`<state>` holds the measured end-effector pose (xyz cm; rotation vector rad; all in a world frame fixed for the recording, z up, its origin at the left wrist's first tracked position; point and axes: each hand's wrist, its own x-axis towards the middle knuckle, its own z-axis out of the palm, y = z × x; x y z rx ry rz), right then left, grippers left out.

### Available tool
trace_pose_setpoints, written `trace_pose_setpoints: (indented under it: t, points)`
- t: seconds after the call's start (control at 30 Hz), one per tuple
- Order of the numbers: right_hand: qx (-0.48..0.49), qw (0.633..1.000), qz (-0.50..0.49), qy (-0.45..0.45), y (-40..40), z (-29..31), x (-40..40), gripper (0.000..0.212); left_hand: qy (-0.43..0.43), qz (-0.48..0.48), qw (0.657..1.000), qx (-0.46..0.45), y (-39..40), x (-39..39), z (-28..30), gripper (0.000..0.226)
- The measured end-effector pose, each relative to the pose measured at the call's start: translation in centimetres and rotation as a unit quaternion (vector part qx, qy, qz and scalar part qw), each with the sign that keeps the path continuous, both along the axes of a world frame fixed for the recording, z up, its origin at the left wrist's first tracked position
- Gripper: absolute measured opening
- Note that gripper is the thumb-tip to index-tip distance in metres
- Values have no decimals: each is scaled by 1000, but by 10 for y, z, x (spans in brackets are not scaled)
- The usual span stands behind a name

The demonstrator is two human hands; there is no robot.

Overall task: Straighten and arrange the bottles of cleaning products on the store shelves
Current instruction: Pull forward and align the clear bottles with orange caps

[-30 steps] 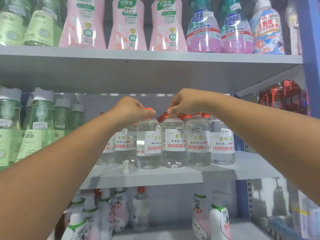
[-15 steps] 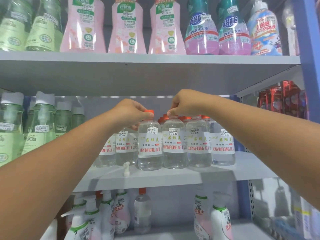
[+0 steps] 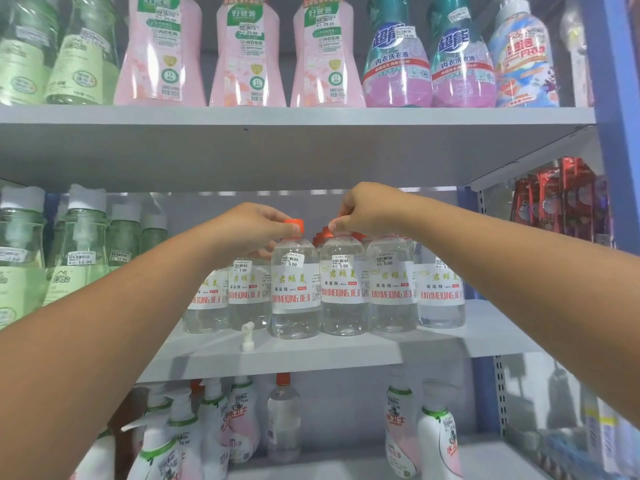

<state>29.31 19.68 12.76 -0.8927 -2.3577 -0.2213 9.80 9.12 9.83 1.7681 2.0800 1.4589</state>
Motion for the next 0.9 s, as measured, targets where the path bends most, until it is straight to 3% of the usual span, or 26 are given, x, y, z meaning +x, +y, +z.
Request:
trace_pose_setpoints:
  t: [0.13,0.23,0.33,0.4,0.43,0.5,0.57,0.67,0.77,0.9]
  points:
    - [-24,999,15,24,-4,-7,3,35,-21,-1,999,31,-4,9,-8,21]
    - [79,992,19,100,-14,-20,10,36,-51,16,993,109,-20,9,-22,36]
    - [120,924,188,311,-51,-67,24,22,-30,81,968,235,-65,6,-58,25]
    - [92,864,312,384,-81,-120,30,11,-32,125,947,294,-102,4,-104,19]
    - [65,849,356,385,-93,-152,29,7,-46,154,939,304,-118,0,-132,19]
    - [-34,858,379,344,-106,-213,12,10,-98,218,925,296,-140,-11,-194,22]
    - [-200,873,351,274,-108,-268,-23,12,-130,283,914,260,-151,-25,-248,23]
    - [-434,836,278,188,-104,-331,-85,27,-149,335,903,222,-163,-56,-308,20]
    - [-484,824,236,179,-113,-367,-140,46,-185,335,907,176,-158,-97,-342,34]
    - [-479,829,193,216,-128,-388,-202,83,-180,283,936,103,-133,-132,-366,66]
